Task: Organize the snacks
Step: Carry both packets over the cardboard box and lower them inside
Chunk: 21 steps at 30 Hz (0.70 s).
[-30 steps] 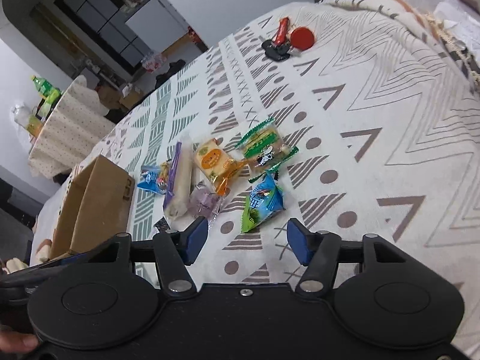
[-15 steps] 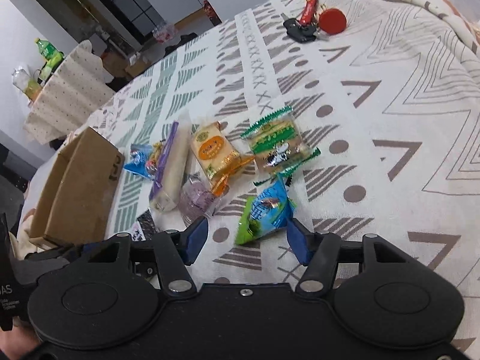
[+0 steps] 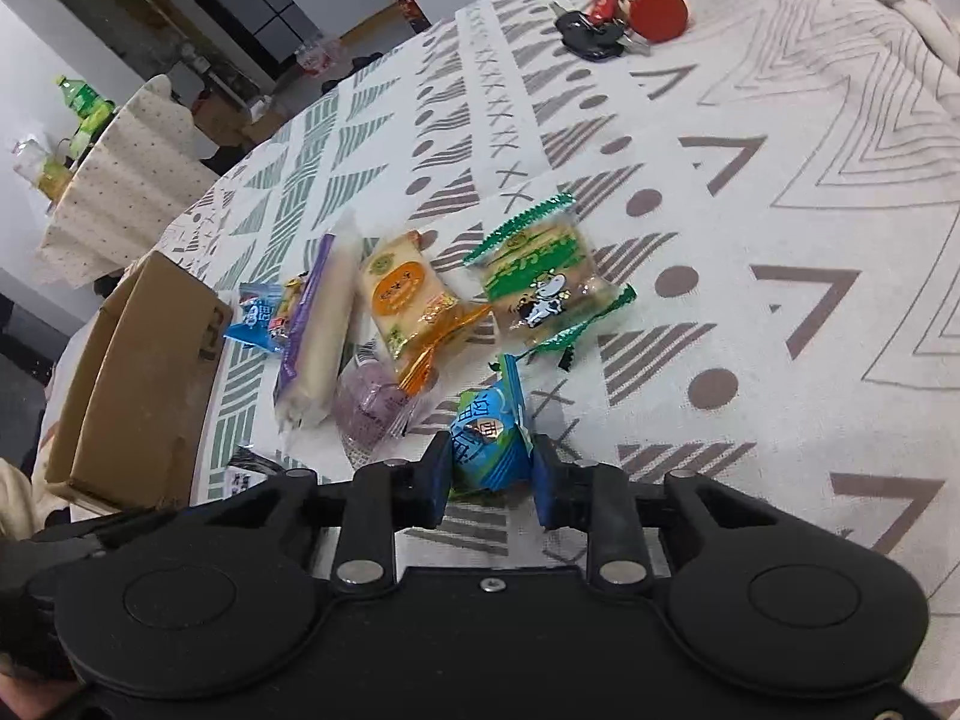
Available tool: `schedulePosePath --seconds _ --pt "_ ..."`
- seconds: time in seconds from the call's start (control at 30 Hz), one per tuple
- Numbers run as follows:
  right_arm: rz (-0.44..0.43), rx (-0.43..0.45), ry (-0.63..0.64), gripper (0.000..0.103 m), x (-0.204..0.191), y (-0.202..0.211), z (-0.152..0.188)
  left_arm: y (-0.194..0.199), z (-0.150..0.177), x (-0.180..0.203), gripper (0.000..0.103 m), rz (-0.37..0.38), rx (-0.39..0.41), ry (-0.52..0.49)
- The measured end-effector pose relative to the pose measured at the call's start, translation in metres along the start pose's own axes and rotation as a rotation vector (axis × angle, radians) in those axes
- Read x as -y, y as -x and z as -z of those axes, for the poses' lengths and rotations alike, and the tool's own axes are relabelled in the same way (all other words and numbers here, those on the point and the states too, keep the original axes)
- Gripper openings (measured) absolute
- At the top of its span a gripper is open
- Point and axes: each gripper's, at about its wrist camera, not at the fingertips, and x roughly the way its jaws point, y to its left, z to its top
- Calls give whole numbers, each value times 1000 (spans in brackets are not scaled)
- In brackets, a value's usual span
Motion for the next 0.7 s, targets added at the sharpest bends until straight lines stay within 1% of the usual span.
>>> schedulePosePath --seconds 0.17,0.47,0.7 --pt "-27 21 2 24 -6 10 2 15 4 0 46 5 25 34" --pt "-80 72 37 24 -37 32 8 51 14 -15 45 44 77 98" --pt "-84 129 95 24 -77 43 10 84 11 -33 45 76 142 114"
